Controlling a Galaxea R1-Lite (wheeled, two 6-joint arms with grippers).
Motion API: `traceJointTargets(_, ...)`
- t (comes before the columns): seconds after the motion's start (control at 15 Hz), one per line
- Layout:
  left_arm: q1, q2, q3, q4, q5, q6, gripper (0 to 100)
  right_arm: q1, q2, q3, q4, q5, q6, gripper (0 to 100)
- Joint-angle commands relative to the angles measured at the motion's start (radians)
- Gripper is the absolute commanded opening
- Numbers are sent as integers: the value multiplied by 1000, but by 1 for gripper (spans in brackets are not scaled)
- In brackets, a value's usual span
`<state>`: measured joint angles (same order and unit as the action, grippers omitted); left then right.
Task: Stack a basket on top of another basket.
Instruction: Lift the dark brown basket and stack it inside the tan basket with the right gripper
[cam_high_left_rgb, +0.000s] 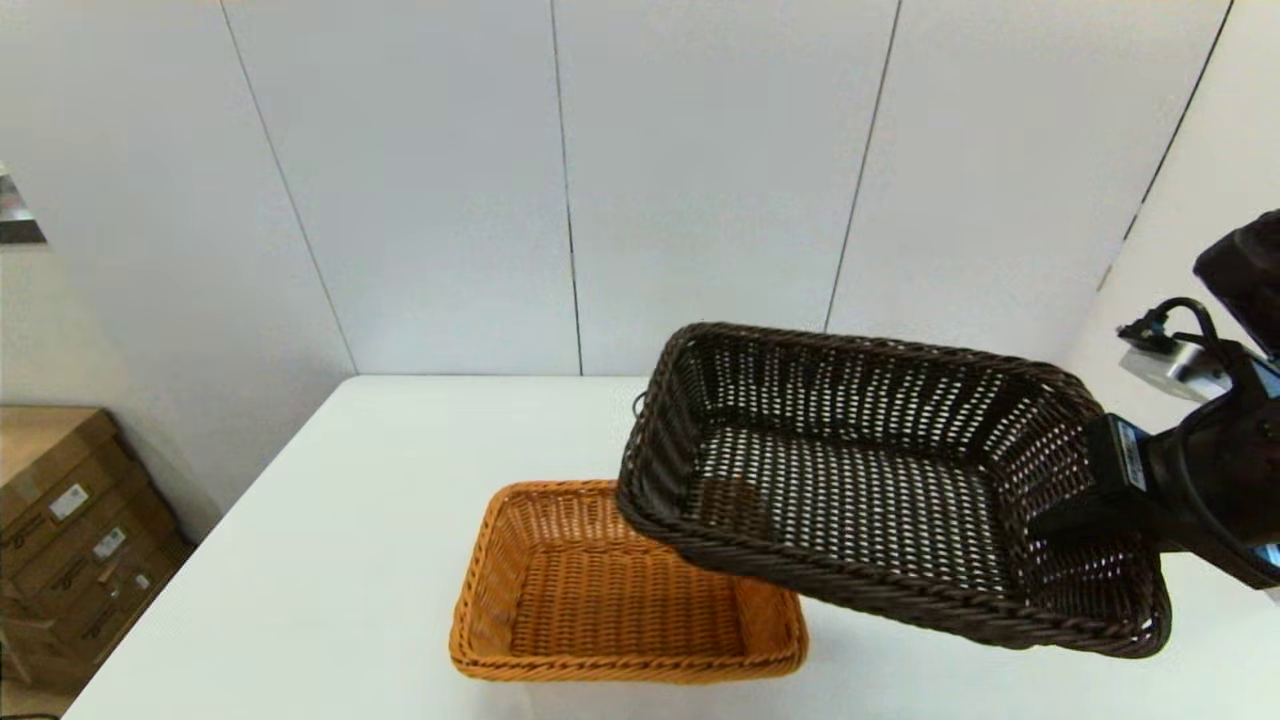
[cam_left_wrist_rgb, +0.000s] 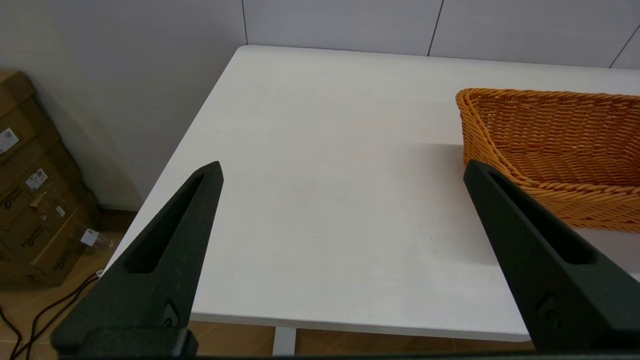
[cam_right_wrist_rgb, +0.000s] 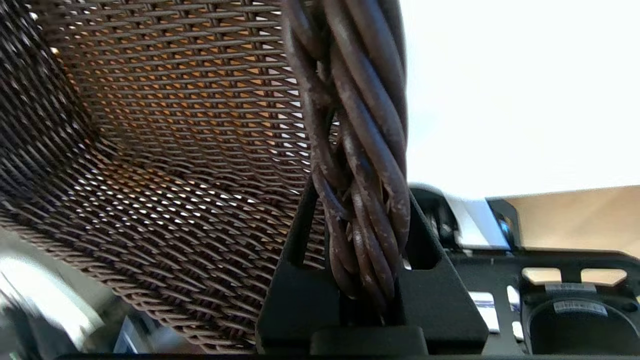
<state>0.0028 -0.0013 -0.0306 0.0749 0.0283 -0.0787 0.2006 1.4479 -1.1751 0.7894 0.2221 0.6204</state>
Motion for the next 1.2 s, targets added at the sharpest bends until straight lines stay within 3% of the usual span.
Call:
traceJointTargets(0.07, 0, 0, 0, 0, 1, -1, 100, 134, 22, -23, 10, 2, 10, 0)
traceJointTargets(0.33, 0, 0, 0, 0, 1, -1, 100, 210, 97, -74, 10, 8, 12, 0)
traceJointTargets(0.53, 0, 0, 0, 0, 1, -1, 100, 227, 184, -136, 5, 68, 7, 0)
traceJointTargets(0.8, 0, 0, 0, 0, 1, -1, 100, 244, 289, -224, 2, 68, -7, 0)
traceJointTargets(0.93, 0, 0, 0, 0, 1, -1, 100, 253, 367, -264, 4, 69, -47, 0)
traceJointTargets(1.2, 0, 0, 0, 0, 1, -1, 100, 306, 508, -368, 4, 80, -48, 0)
